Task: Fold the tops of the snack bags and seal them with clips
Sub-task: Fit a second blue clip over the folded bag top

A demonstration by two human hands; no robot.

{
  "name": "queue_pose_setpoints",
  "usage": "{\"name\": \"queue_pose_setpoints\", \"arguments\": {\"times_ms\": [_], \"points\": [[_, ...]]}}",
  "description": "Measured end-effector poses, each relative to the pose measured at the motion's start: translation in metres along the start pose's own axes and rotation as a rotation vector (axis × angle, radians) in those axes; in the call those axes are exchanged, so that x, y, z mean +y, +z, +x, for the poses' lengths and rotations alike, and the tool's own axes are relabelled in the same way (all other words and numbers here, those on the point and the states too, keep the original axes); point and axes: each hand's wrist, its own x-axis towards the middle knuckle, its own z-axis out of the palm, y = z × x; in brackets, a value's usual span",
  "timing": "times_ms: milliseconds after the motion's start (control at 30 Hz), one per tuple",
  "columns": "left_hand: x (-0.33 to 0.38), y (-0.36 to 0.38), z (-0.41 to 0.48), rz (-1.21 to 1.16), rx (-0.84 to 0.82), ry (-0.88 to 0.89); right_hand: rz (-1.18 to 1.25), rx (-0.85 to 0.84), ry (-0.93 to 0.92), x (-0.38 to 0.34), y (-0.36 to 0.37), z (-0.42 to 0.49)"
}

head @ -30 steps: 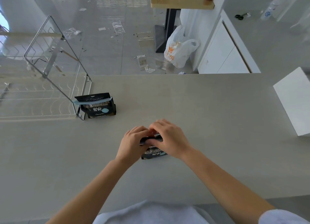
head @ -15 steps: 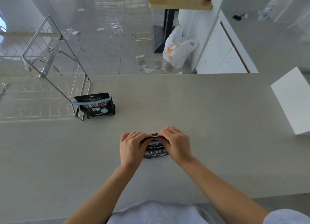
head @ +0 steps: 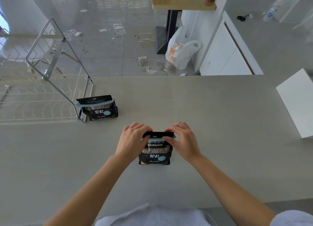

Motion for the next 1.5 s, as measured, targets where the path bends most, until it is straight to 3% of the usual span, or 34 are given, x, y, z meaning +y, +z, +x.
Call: {"name": "queue_pose_setpoints", "arguments": {"times_ms": [133, 433, 533, 633, 700, 800, 900, 1000, 1167, 1500], "points": [[0.025, 0.007, 0.006, 0.037, -0.087, 0.135, 0.374, -0.105, 0.253, 0.002, 0.001, -0.012], [0.036, 0.018, 0.003, -0.287, -0.002, 0.084, 0.62, 0.0, 0.34, 0.007, 0.006, -0.032], [0.038, 0.019, 0.004, -0.29, -0.014, 0.102, 0.459, 0.045, 0.239, 0.009, 0.001, -0.033], [0.033, 0.006, 0.012, -0.222, -0.009, 0.139, 0.096, 0.046, 0.072, 0.011, -0.012, -0.029], [0.017, -0.002, 0.016, -0.216, 0.001, 0.093, -0.13, 0.027, 0.018, 0.006, -0.021, -0.023], [-0.011, -0.007, 0.012, -0.4, -0.147, -0.088, -0.323, -0.051, -0.07, -0.014, -0.024, -0.009], [-0.022, 0.002, -0.002, -0.508, -0.238, -0.126, -0.354, -0.18, -0.171, -0.038, -0.01, 0.005], [-0.02, 0.012, -0.013, -0.609, -0.177, -0.171, -0.341, -0.26, -0.178, -0.05, 0.01, 0.014], [-0.019, 0.016, -0.023, -0.733, -0.153, -0.21, -0.352, -0.2, -0.261, -0.05, 0.021, 0.014], [-0.016, 0.022, -0.031, -0.739, -0.118, -0.159, -0.27, -0.135, -0.408, -0.04, 0.025, 0.004]]}}
